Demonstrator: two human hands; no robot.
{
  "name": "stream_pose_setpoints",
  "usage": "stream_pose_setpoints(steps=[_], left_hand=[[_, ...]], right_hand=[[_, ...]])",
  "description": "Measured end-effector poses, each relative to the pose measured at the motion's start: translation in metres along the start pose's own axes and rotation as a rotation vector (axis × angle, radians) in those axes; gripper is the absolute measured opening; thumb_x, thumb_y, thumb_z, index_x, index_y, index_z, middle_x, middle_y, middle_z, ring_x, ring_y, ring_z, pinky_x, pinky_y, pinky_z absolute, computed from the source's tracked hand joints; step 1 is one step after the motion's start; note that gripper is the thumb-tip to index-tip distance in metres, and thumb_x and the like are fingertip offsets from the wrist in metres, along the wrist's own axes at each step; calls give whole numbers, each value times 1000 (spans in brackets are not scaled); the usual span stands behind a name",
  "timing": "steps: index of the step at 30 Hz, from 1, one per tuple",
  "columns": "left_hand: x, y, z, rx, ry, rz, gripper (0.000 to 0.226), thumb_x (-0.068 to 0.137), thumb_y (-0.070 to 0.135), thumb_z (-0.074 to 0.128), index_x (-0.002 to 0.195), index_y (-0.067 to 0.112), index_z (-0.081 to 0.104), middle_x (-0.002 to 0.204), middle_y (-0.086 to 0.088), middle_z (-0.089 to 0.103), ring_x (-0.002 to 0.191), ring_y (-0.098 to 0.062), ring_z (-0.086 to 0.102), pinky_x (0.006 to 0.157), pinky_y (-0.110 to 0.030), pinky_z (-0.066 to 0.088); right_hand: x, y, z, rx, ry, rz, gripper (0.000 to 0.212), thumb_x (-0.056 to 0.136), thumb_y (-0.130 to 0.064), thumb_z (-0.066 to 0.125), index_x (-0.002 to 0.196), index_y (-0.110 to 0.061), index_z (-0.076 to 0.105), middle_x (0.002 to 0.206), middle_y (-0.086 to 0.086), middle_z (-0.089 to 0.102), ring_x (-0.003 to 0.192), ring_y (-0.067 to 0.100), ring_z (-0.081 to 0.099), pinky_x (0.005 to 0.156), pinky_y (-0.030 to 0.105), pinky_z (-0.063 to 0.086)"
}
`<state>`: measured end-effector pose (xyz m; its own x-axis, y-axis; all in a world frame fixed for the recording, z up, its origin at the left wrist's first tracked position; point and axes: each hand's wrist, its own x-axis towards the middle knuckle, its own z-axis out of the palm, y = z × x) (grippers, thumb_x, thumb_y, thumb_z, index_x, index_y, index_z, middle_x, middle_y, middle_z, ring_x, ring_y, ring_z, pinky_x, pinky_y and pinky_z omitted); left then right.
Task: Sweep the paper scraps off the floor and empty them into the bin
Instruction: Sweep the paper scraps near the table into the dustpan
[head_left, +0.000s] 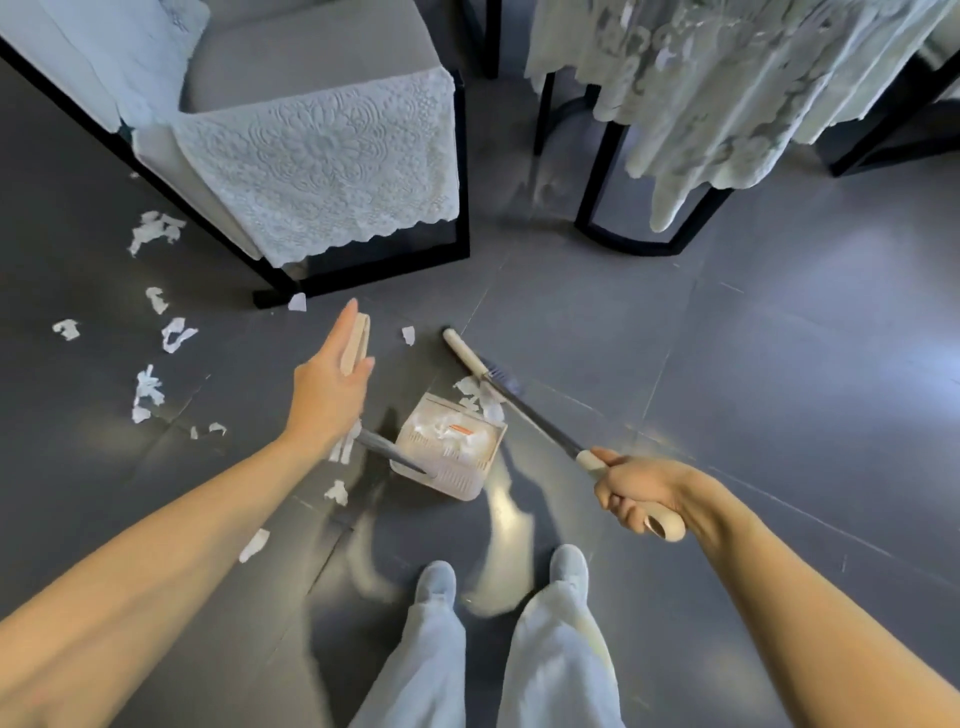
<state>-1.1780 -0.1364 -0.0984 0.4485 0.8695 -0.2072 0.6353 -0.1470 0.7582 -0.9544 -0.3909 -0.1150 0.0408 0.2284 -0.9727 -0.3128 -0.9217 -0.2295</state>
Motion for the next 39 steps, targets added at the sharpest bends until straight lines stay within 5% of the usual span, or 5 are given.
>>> stream_pose_setpoints(steps=[3, 15, 19, 30, 39], left_hand=[[15, 6, -6, 30, -61, 55, 64, 99, 16, 51, 149, 45, 24, 146, 11, 43, 120, -25, 54, 101, -37, 45], [31, -23, -51, 41, -136, 117, 64, 98, 19, 53, 147, 49, 25, 130, 24, 45, 115, -13, 52, 91, -19, 38], [25, -32, -64, 34, -129, 141, 65, 97, 18, 55, 146, 51, 27, 132, 23, 45, 120, -17, 52, 106, -34, 40], [-33, -85, -117, 30, -115, 231, 63, 97, 20, 55, 142, 55, 30, 112, 17, 47, 83, 11, 47, 89, -15, 32], [-94, -138, -205, -14, -80, 274, 66, 96, 17, 56, 139, 58, 29, 133, 33, 36, 125, -14, 50, 104, -30, 40]], right_hand=[[-25, -3, 28, 43, -64, 47, 50, 86, 6, 34, 108, -37, 48, 45, -2, 39, 32, 5, 28, 28, 13, 26], [-110, -1, 55, 194, 68, -84, 65, 89, 10, 41, 136, -35, 42, 53, 2, 36, 36, 7, 27, 30, 12, 22], [-114, 7, 65, 294, 94, -126, 67, 90, 10, 39, 142, -32, 40, 52, 2, 36, 33, 6, 27, 28, 11, 24], [-109, 75, 154, 549, 145, -199, 68, 91, 10, 34, 144, -33, 33, 47, 0, 34, 28, 4, 27, 24, 11, 23], [-57, 119, 273, 494, 239, -248, 35, 87, 11, 32, 101, -16, 48, 49, 0, 36, 30, 7, 28, 29, 12, 27]])
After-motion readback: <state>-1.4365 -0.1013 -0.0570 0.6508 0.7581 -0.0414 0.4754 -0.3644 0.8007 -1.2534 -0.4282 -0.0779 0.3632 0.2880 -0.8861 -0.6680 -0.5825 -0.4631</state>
